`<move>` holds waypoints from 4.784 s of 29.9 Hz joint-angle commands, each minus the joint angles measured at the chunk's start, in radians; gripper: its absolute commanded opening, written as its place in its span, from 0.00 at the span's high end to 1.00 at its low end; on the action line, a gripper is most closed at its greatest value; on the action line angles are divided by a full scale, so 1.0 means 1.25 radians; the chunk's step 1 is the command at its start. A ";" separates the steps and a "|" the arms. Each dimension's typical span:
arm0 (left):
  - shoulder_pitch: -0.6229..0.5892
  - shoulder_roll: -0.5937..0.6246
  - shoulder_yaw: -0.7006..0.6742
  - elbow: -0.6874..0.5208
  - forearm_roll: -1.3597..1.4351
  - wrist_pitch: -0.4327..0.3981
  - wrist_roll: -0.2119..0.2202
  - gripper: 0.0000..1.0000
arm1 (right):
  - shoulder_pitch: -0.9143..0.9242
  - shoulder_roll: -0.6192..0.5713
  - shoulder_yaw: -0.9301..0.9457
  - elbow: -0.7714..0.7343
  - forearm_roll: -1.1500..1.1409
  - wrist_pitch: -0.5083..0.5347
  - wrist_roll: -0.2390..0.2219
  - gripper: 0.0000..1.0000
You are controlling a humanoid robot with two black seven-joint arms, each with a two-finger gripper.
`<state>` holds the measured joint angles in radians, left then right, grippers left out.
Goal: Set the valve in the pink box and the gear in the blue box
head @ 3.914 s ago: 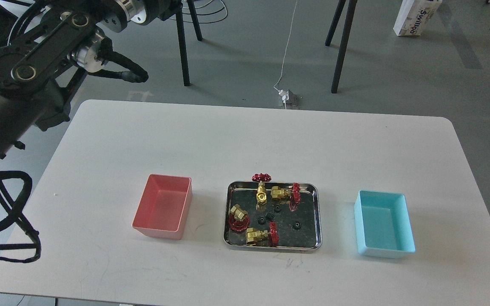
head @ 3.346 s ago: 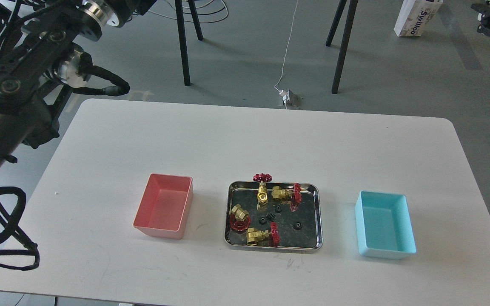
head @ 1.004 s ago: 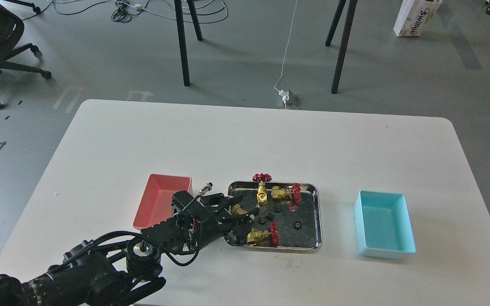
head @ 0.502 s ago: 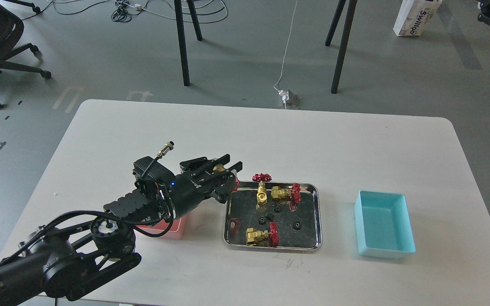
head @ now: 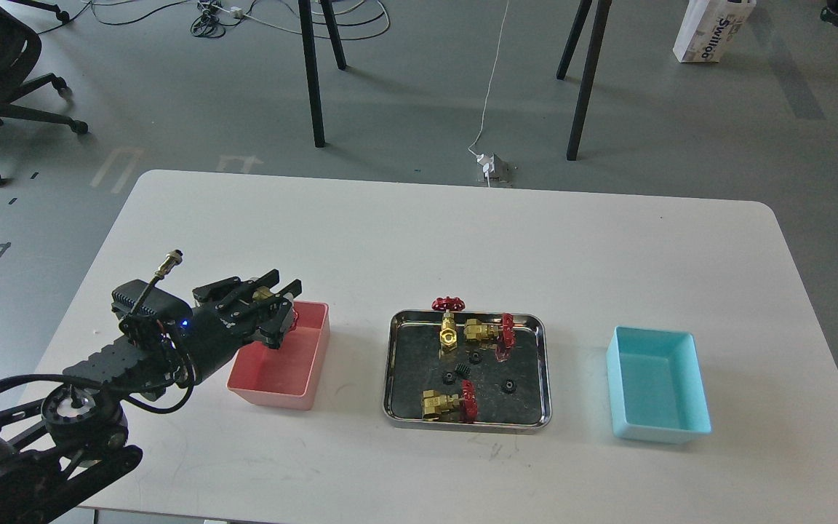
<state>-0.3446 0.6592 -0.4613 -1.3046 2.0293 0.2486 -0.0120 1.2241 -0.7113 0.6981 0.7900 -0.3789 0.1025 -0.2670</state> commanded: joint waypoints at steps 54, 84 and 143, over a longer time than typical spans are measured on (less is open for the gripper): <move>-0.918 -0.196 -0.209 0.758 -0.978 -0.351 -0.052 0.01 | -0.236 0.193 -0.573 0.528 -1.057 0.309 0.005 0.03; -0.921 -0.185 -0.209 0.760 -0.978 -0.351 -0.054 0.01 | -0.264 0.321 -0.586 0.395 -1.178 0.309 0.076 0.15; -0.917 -0.175 -0.208 0.763 -0.977 -0.353 -0.055 0.01 | -0.326 -0.231 -0.417 0.755 -1.036 0.309 0.004 0.88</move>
<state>-1.4882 0.4404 -0.7209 -0.3509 0.8083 -0.1919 -0.0817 0.8678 -0.9056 0.1732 1.6971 -1.6943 0.4887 -0.2649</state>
